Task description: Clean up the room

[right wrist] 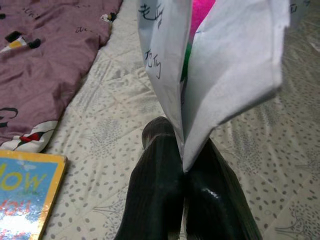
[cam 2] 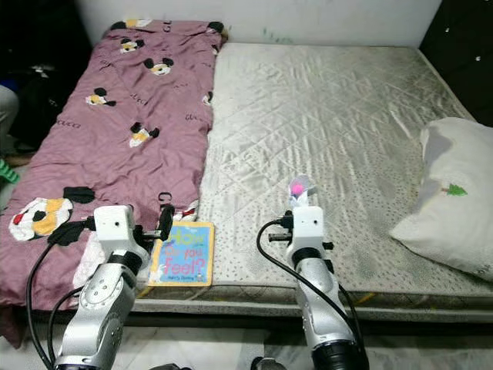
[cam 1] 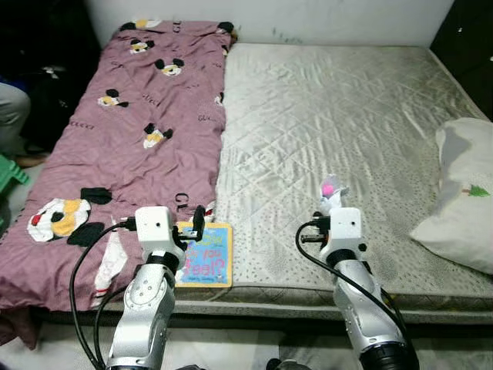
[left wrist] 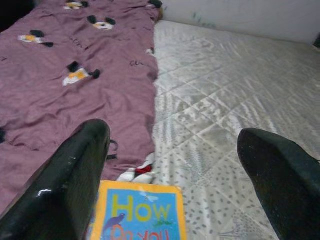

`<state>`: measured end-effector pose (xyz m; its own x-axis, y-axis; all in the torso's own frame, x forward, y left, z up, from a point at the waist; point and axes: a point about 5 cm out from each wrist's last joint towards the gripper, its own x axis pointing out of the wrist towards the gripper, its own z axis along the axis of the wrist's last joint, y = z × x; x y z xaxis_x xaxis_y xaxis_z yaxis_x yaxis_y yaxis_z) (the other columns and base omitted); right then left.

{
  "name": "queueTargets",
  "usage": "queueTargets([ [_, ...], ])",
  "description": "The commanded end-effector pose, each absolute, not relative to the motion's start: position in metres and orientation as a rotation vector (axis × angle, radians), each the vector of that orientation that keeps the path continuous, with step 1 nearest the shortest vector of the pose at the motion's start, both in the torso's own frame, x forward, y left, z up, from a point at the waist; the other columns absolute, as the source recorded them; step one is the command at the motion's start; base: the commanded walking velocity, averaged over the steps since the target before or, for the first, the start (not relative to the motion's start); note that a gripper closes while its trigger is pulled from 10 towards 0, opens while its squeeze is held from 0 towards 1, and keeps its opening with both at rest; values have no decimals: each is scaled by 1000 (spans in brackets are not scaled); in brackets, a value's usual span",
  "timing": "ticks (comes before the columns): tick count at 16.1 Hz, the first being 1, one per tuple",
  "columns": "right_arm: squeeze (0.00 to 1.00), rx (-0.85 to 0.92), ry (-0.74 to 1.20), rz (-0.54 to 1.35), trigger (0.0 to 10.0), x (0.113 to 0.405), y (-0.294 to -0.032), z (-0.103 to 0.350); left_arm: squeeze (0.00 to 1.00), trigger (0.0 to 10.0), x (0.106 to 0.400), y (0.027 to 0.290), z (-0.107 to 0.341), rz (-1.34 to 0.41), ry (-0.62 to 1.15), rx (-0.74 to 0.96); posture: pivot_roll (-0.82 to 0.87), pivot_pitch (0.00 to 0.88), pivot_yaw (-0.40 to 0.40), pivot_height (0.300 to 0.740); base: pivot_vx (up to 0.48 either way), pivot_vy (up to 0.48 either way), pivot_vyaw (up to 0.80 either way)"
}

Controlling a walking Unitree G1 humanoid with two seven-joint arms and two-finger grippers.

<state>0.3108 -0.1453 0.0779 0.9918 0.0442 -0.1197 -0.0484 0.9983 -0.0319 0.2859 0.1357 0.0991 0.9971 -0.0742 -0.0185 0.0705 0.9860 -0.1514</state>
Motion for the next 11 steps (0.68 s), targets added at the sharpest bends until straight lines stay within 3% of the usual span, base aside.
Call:
queueTargets([
  [1,0,-35,127,35,10000,310,-150,76,0,10000,285,134,96,-81,41,-148,-23,162,2,740,0,0,-800],
  [4,0,-39,127,36,10000,310,-150,76,0,10000,284,133,98,-101,25,-154,-27,163,-1,740,0,0,-631],
  [11,0,-47,135,38,10000,311,-149,75,0,10000,285,132,99,-114,19,-155,-27,163,0,740,284,0,-512],
])
